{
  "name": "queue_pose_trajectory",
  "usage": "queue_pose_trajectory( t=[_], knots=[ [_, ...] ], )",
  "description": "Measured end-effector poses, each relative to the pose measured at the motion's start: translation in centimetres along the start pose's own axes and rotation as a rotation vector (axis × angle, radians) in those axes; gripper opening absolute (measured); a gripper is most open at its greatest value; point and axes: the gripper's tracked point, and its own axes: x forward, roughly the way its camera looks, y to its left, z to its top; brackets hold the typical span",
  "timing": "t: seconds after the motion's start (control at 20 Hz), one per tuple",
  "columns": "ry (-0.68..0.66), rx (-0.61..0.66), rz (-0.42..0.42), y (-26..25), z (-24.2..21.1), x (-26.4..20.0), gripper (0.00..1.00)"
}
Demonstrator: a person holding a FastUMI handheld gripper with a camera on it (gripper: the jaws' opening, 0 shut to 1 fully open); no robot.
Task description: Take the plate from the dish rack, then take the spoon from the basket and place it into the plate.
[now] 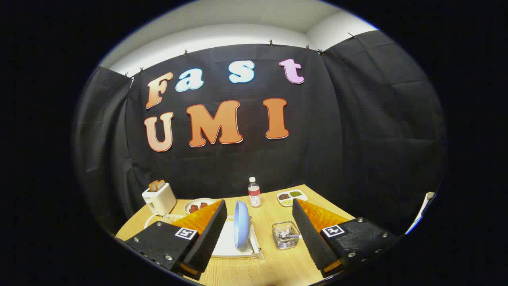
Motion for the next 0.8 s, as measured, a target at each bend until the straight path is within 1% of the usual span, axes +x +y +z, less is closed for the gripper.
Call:
queue_pose_trajectory(
  t=[0.4, 0.8],
  knots=[
    [0.016, -0.007, 0.017, 1.4, 0.0, 0.9, 0.98],
    [0.024, -0.027, 0.021, 1.8, -0.3, 2.3, 0.99]
  ],
)
